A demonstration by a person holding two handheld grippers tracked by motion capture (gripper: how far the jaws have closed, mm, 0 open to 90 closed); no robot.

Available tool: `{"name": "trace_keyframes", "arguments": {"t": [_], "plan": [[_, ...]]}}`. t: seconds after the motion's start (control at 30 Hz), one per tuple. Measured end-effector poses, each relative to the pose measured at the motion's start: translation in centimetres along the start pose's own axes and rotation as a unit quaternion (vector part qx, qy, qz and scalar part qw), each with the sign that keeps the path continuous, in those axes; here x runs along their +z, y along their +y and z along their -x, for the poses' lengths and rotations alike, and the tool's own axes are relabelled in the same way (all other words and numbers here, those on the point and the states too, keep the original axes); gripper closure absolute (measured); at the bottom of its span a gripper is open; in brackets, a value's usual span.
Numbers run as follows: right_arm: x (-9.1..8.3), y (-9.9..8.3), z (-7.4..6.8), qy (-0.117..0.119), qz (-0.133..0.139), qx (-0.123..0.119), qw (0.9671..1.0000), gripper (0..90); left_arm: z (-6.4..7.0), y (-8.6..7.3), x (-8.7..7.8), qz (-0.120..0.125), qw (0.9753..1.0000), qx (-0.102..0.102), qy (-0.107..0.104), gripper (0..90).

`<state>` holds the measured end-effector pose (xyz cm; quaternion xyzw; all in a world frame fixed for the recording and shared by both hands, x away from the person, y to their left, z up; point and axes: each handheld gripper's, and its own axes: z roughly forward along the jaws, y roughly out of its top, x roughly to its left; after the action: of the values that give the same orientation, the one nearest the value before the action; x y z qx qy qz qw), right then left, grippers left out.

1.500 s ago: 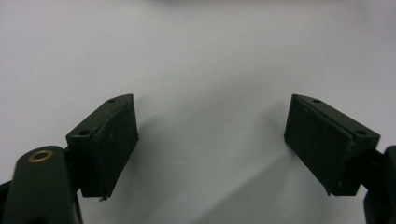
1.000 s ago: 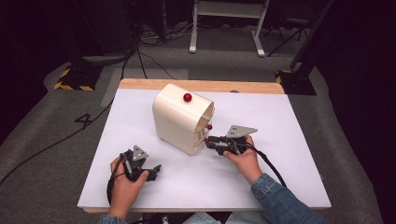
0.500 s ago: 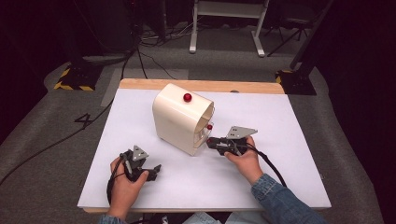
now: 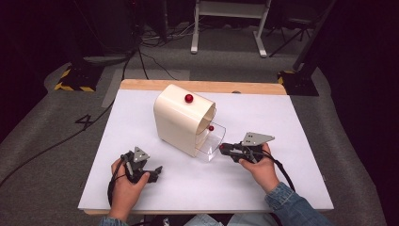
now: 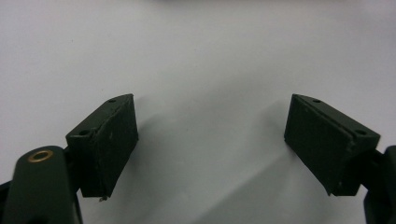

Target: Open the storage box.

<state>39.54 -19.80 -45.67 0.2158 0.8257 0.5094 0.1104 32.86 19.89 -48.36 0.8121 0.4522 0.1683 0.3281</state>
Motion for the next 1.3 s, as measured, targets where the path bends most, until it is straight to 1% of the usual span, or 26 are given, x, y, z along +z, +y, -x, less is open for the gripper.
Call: {"name": "trace_keyframes", "arguments": {"t": [0.13, 0.37, 0.53, 0.83, 0.97, 1.03, 1.07, 1.13, 1.2, 1.3], "plan": [[-1.0, -0.6, -0.1, 0.001, -0.002, 0.003, 1.0000, 74.1, 0.0, 0.0, 0.0, -0.001, 1.0000, 0.000, -0.001, 17.4], [-1.9, -1.1, -0.3, 0.000, -0.001, 0.005, 1.0000, 74.1, 0.0, 0.1, 0.0, -0.001, 1.0000, -0.002, -0.001, 17.2], [-2.5, -1.7, -0.3, 0.000, -0.006, 0.011, 0.9999, 74.0, 0.0, 0.1, 0.1, -0.003, 1.0000, -0.002, -0.001, 16.8], [-2.7, -2.4, -0.3, -0.002, -0.012, 0.014, 0.9998, 74.0, 0.0, 0.2, 0.1, -0.005, 1.0000, -0.002, -0.001, 15.5], [-2.9, -3.1, -0.1, -0.005, -0.023, 0.019, 0.9995, 73.8, 0.0, 0.2, 0.1, -0.005, 1.0000, -0.002, 0.000, 15.5], [-2.9, -3.2, -0.1, -0.005, -0.025, 0.019, 0.9995, 73.8, 0.0, 0.3, 0.2, -0.004, 1.0000, -0.004, 0.000, 15.4], [-2.8, -3.4, -0.1, -0.006, -0.032, 0.021, 0.9992, 73.9, 0.1, 0.2, 0.2, -0.005, 1.0000, -0.002, 0.001, 15.1], [-2.8, -3.4, -0.1, -0.007, -0.035, 0.021, 0.9992, 74.0, 0.1, 0.2, 0.1, -0.005, 1.0000, -0.002, 0.001, 15.1], [-2.7, -3.6, -0.1, -0.008, -0.040, 0.022, 0.9989, 69.5, 0.1, 0.2, 0.1, -0.005, 1.0000, -0.002, 0.001, 15.1], [-2.8, -3.6, -0.2, -0.012, -0.041, 0.021, 0.9988, 66.9, 0.1, 0.2, 0.1, -0.005, 1.0000, -0.002, 0.001, 15.1]]}}
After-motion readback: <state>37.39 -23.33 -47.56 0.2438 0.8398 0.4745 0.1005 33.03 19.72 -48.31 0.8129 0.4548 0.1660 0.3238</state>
